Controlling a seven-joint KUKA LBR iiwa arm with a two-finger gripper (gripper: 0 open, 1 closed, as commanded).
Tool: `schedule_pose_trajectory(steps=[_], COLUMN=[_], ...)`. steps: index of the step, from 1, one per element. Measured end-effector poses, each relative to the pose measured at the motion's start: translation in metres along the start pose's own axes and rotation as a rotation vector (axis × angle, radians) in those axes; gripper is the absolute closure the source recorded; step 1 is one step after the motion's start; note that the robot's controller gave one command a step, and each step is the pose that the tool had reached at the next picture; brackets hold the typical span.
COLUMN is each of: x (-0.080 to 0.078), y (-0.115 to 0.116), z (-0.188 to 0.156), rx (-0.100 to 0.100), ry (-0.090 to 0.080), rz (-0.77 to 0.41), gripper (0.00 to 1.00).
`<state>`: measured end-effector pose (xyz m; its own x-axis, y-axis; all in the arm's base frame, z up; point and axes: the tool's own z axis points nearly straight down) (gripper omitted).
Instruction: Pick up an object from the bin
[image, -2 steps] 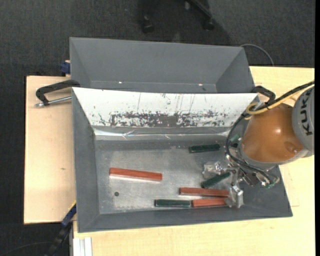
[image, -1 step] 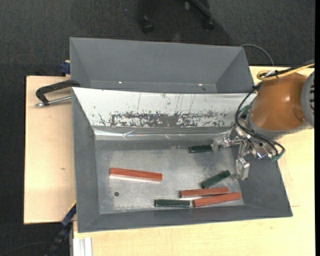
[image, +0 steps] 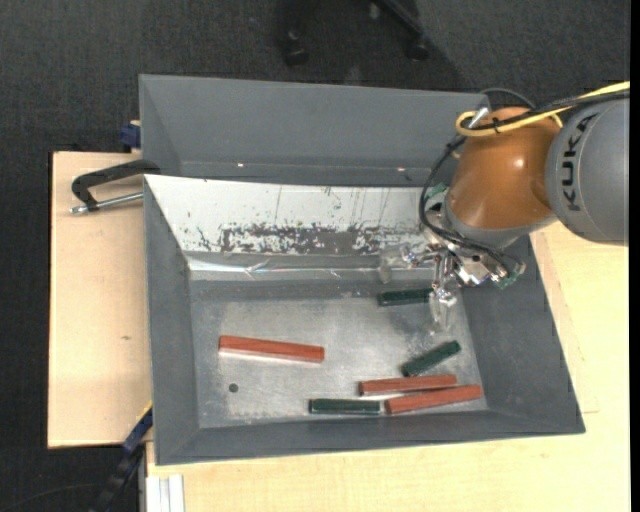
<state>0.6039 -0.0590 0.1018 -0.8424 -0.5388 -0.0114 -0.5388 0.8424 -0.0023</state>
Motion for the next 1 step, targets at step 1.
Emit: schedule_pose_trajectory(steps=[1], x=[0.0016], y=[0.0089], z=[0.0317], rx=[-0.004], ry=[0.010], rz=[0.109], gripper=[0.00])
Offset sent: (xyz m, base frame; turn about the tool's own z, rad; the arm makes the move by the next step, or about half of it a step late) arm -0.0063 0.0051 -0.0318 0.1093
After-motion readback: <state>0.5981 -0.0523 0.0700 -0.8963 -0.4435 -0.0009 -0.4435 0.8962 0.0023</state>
